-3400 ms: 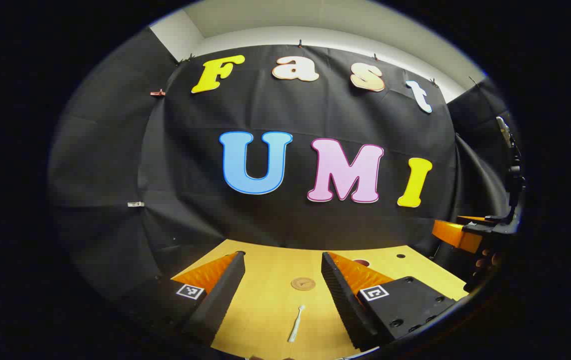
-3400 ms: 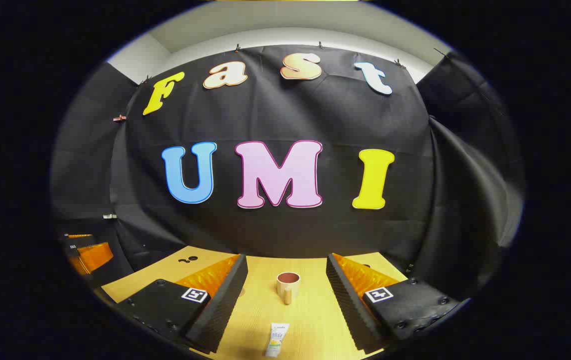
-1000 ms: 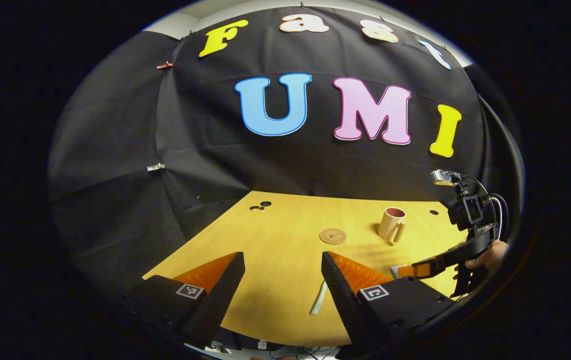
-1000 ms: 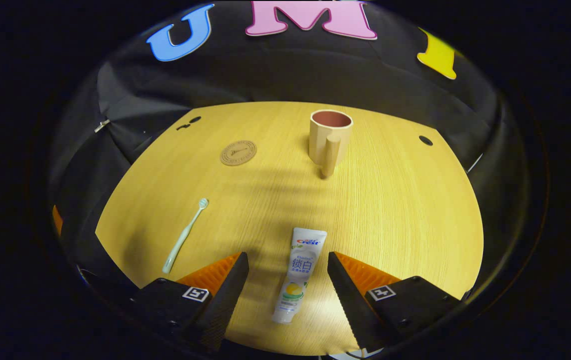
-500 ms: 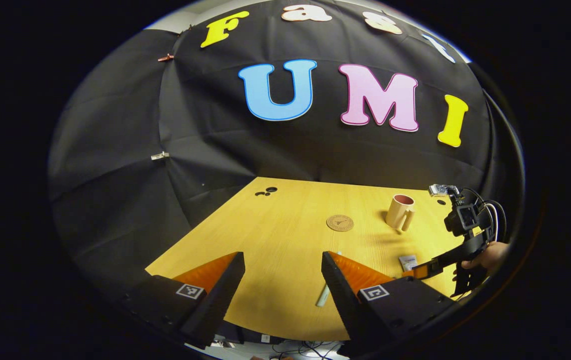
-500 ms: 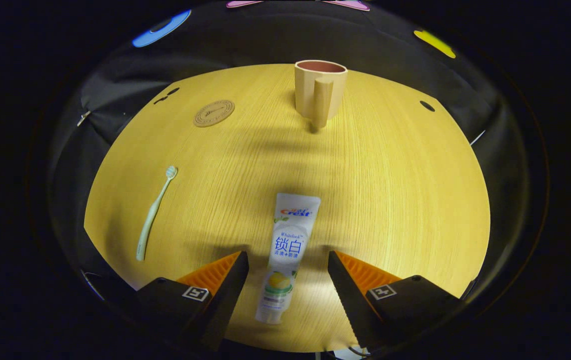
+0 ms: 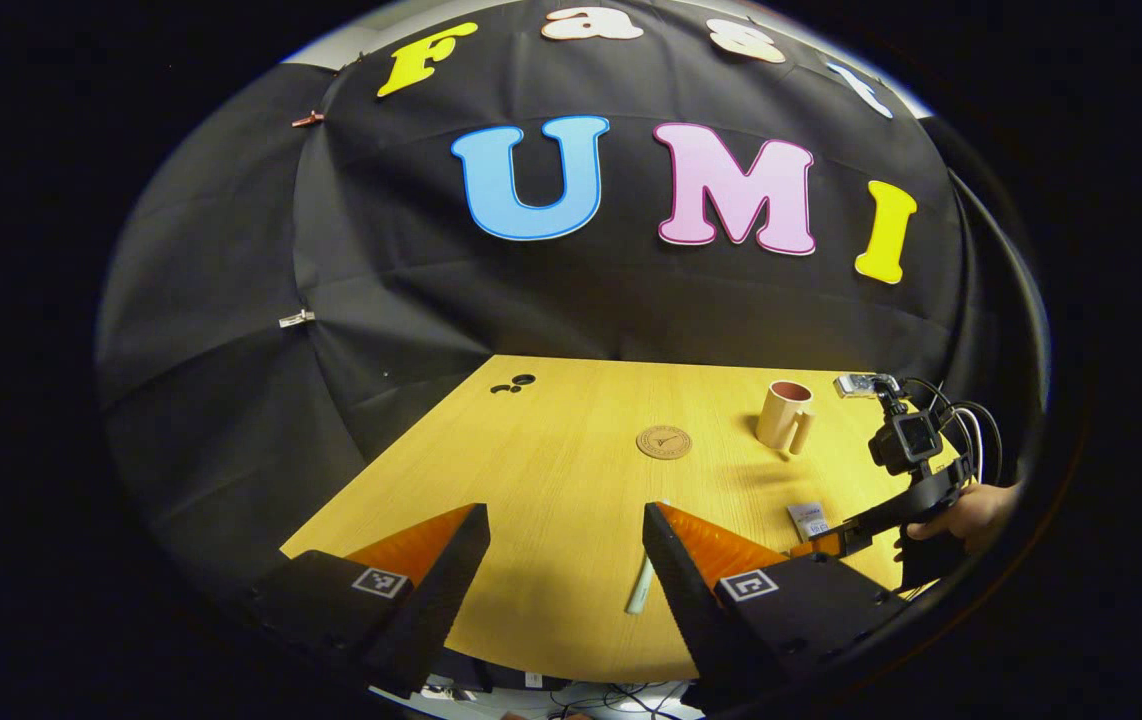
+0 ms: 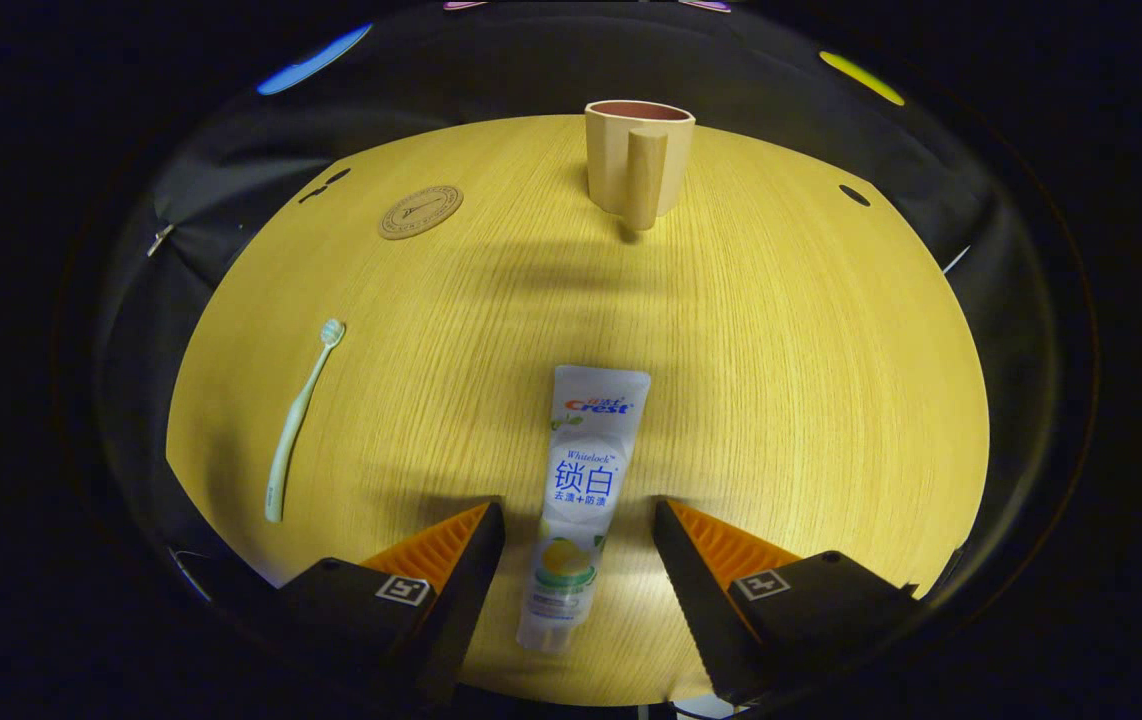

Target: Put the toothbrush and toothpaste on the desktop into the cup, then pick up the cup and place it on the coaster on the desktop.

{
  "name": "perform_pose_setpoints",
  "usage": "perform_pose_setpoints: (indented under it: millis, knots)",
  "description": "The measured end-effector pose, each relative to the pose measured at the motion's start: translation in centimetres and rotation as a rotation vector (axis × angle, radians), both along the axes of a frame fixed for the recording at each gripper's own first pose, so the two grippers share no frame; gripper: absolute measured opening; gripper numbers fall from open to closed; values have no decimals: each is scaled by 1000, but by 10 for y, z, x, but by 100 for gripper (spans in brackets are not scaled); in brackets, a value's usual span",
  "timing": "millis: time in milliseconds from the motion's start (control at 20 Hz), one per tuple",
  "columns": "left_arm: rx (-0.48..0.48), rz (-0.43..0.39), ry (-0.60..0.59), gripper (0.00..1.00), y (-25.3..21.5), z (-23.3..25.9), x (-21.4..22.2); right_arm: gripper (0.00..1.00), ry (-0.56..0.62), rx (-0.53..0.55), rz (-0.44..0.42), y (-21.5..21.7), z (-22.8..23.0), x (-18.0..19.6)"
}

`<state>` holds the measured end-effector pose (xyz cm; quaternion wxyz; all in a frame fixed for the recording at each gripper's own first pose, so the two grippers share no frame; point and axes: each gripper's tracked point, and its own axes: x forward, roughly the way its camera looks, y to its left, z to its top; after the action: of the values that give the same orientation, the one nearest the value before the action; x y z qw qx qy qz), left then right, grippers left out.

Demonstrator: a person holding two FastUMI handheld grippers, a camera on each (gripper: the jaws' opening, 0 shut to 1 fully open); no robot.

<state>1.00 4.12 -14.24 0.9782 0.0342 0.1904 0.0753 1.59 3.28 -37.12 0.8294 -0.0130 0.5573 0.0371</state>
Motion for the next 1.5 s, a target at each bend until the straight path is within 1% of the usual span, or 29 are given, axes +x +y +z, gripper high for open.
perform_pose_setpoints:
  millis: [50,150,200,250,300,350,400,450,550,600,650,700,800,850,900,950,1000,1050,1100,1150,1250,1350,1450,1500]
  knots:
    - [-4,-10,1,98,0,0,1,92,-3,-25,-10,-3,-1,0]
    - [-8,-31,3,98,0,-3,2,80,8,-26,-37,-2,-1,1]
    - [-8,-42,4,98,1,-6,2,71,11,-26,-51,-2,-3,3]
    - [-9,-52,7,97,2,-7,2,64,23,-23,-75,-2,-3,2]
    - [-10,-63,12,98,3,-10,2,52,31,-25,-88,-3,-3,2]
    - [-10,-71,20,97,4,-12,2,47,39,-23,-95,-3,-3,1]
    - [-8,-78,26,98,5,-15,1,48,50,-23,-95,-4,-2,1]
    - [-7,-84,27,98,7,-15,0,43,62,-26,-83,-3,-3,1]
    - [-3,-90,25,97,9,-16,1,43,77,-28,-58,-3,-2,1]
    - [1,-84,29,97,13,-19,2,37,71,-25,-52,-3,-2,1]
    - [2,-76,34,98,16,-21,3,43,62,-23,-50,-4,-1,1]
    - [-1,-66,38,98,17,-23,4,33,51,-17,-45,-3,-2,3]
    - [-14,-47,50,98,19,-26,5,32,42,7,-31,-3,-2,4]
    - [-18,-42,57,98,19,-29,6,29,41,23,-17,-3,1,1]
    - [-20,-38,66,98,18,-31,7,24,39,45,-25,-4,2,1]
    - [-19,-34,74,98,19,-33,8,22,35,71,-30,-3,1,3]
    - [-19,-31,80,98,19,-34,9,22,30,93,-42,-4,2,3]
    - [-20,-30,86,98,19,-36,11,14,35,102,-41,-4,0,2]
    - [-24,-33,94,98,18,-38,13,10,25,111,-34,-6,2,2]
    - [-30,-39,107,98,15,-42,16,16,15,112,-18,-8,3,0]
    - [-46,-62,132,97,10,-50,25,15,-10,129,-3,-12,16,-4]
    - [-79,-96,169,98,1,-63,36,16,-44,155,-8,-16,31,-5]
    - [-125,-130,255,98,-11,-84,39,15,-78,176,-21,-22,50,-5]
    - [-130,-153,281,98,-16,-93,43,15,-94,186,-29,-25,58,-6]
